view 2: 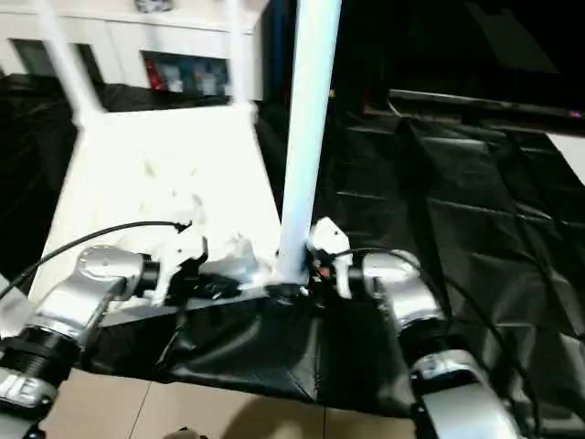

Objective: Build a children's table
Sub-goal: Rotate leg to tighten

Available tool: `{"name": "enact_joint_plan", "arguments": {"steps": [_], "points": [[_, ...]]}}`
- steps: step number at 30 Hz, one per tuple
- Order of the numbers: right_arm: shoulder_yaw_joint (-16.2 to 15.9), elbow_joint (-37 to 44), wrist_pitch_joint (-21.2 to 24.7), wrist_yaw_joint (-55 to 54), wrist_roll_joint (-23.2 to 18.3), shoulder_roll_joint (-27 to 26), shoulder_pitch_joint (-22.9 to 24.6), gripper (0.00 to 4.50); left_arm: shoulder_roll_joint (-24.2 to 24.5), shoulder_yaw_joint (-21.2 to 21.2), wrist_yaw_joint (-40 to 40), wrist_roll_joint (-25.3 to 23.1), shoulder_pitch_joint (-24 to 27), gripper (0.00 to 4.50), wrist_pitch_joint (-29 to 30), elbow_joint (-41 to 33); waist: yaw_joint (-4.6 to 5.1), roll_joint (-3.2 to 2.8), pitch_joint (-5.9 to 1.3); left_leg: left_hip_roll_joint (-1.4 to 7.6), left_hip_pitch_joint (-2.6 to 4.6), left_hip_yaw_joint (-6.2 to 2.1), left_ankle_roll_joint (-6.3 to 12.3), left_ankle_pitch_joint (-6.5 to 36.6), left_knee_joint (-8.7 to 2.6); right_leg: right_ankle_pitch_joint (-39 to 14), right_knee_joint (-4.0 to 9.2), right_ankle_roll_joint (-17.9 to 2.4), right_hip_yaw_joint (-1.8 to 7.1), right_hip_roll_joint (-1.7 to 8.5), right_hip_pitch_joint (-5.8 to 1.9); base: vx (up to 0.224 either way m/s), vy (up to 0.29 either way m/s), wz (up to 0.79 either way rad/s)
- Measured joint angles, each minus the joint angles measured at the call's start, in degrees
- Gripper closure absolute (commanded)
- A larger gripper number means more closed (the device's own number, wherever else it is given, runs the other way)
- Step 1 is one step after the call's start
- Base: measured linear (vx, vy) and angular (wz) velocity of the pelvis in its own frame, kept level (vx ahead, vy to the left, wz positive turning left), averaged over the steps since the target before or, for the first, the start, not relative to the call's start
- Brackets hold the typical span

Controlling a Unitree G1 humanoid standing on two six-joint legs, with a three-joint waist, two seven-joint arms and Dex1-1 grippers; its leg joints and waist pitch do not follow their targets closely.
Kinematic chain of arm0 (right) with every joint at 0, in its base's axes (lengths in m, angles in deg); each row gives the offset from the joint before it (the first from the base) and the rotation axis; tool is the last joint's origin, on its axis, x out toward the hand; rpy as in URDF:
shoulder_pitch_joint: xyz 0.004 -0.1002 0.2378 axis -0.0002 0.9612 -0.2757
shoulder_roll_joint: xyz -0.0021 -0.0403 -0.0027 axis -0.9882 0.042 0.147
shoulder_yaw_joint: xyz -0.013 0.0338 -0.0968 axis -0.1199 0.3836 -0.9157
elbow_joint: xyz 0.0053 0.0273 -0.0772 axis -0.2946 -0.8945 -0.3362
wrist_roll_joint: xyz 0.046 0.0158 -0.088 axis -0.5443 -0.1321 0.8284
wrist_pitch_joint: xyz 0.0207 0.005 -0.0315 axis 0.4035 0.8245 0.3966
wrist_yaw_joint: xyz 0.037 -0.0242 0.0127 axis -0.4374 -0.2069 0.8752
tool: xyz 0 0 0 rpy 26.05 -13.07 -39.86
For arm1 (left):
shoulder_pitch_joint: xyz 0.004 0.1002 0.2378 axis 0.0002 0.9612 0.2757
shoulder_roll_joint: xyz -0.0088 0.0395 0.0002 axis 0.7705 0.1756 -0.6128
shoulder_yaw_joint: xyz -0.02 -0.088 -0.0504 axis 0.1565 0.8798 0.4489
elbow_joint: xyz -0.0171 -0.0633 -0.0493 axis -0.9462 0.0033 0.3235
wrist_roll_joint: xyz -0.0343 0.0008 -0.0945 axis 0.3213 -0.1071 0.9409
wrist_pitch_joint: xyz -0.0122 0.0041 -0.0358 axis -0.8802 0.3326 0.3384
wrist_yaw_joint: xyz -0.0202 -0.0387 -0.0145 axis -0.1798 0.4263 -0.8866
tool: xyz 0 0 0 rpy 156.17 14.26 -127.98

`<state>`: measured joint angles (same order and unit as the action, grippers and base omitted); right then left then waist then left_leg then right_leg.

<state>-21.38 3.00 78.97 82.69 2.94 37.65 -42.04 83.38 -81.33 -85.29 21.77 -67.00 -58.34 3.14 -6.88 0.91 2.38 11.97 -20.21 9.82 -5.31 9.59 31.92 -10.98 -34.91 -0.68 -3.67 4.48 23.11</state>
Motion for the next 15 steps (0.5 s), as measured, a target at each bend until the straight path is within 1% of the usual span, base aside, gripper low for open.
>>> {"name": "enact_joint_plan", "arguments": {"steps": [2, 5, 10, 13, 15], "points": [[-0.02, 0.60, 1.08, 0.70, -0.25, 0.22, 0.19, 1.55, 0.22, -0.17, -0.63, 0.08, 0.00, 4.50, -0.18, 0.03, -0.04, 0.03, -0.01, 0.00, 0.00, 0.00, 0.00, 0.00, 0.01, 0.00, 0.00, 0.00, 0.00, 0.00, 0.00, 0.000, 0.000, 0.00], [-0.07, 2.13, 1.73, 0.89, -0.50, 0.32, 1.12, 1.81, 0.40, -0.35, -1.08, 0.20, -0.01, 4.50, -0.57, 0.12, -0.17, 0.03, -0.01, 0.01, 0.01, 0.00, 0.00, 0.00, -0.01, 0.00, 0.00, 0.00, -0.01, 0.00, 0.00, 0.000, 0.000, 0.00], [0.09, 2.27, 1.82, 0.70, -0.71, 0.33, 1.37, 1.88, 0.23, -0.36, -0.84, 0.19, -0.01, 4.50, -1.02, 0.35, -0.31, 0.03, -0.01, 0.00, 0.01, 0.00, 0.00, 0.00, 0.00, 0.00, -0.01, 0.00, -0.01, 0.00, -0.01, 0.000, 0.000, 0.00], [1.76, 2.09, 1.22, -3.73, -0.70, -0.67, 2.21, 1.89, -0.85, 0.05, 2.60, -0.15, -0.01, 4.50, -1.54, 0.94, -0.31, 0.02, -0.02, 0.00, 0.12, 0.00, -0.01, -0.01, 0.04, 0.02, -0.06, -0.02, 0.02, 0.00, -0.08, 0.000, 0.000, 0.00], [2.99, 1.31, 0.86, -9.74, -0.38, -2.16, 2.35, 1.90, -2.09, 0.84, 6.19, -1.20, -0.04, 4.50, -1.78, 1.30, 0.22, 0.04, -0.02, 0.00, 0.16, -0.05, -0.01, -0.02, 0.09, 0.04, -0.08, -0.01, 0.02, 0.00, -0.10, 0.000, 0.000, 0.00]]}}
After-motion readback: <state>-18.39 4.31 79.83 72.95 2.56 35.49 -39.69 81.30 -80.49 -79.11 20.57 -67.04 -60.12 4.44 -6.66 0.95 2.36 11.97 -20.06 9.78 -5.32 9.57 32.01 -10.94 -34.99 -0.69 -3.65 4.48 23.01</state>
